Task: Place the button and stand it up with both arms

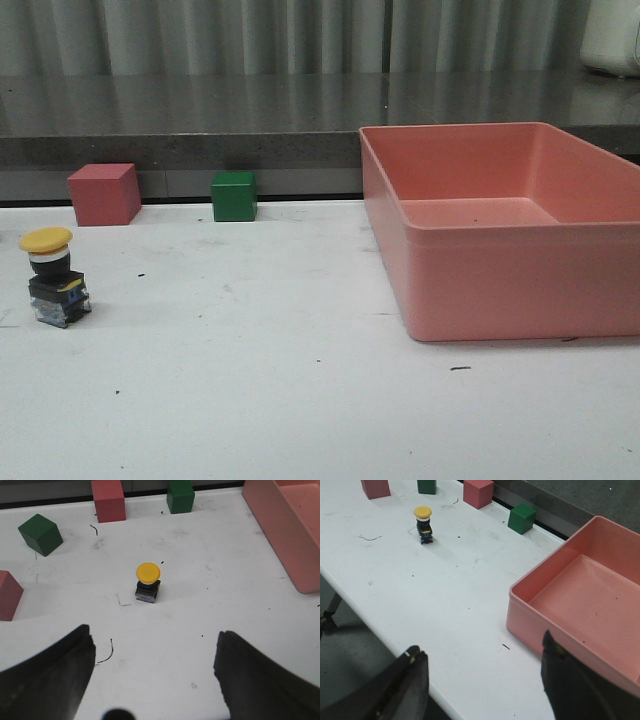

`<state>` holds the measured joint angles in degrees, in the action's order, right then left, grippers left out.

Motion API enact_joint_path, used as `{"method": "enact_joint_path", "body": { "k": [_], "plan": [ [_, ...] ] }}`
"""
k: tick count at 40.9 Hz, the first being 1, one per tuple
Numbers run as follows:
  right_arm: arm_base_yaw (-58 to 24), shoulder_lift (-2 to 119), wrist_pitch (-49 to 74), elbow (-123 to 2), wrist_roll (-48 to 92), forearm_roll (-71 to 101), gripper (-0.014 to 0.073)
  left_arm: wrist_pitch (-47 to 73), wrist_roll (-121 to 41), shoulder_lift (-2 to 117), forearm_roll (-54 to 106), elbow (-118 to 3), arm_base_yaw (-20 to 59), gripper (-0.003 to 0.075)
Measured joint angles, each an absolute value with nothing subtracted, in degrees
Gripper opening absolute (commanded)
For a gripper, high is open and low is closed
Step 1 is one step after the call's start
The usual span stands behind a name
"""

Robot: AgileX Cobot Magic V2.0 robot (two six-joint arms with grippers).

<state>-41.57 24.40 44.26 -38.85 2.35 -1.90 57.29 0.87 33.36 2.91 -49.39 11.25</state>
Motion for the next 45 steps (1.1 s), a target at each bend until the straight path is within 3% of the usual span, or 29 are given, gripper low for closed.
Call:
{"method": "enact_joint_path", "body": {
  "k": [11, 13, 22, 26, 28, 45],
  "plan": [
    [-41.6, 24.4, 44.3, -38.9, 2.4, -1.9, 0.0461, 57.6, 0.9, 33.0, 2.9, -49.4, 11.3, 0.0474],
    [-41.6, 24.4, 44.3, -38.9, 2.4, -1.9, 0.0411, 57.6, 0.9, 33.0, 2.9, -49.4, 11.3, 0.0427],
    [-41.6, 24.4, 44.4, -38.9, 2.4, -1.9, 0.0033, 56.4, 0.9, 33.0, 2.9, -49.4, 11.3, 0.0143],
    [-41.6, 24.4, 44.4, -38.9, 2.4, -1.9, -0.0069, 55.9, 0.9, 33.0, 2.9, -49.4, 11.3, 0.0016],
    [-41.6, 24.4, 44.4, -38.9, 2.4, -1.9, -0.0064, 55.6, 0.9, 33.0, 2.9, -49.4, 11.3, -0.0018],
    [-41.6, 24.4, 44.4, -38.9, 2.4, -1.9, -0.0068, 51.7, 0.9, 33.0, 2.7, -49.4, 11.3, -0.0020]
  ]
}}
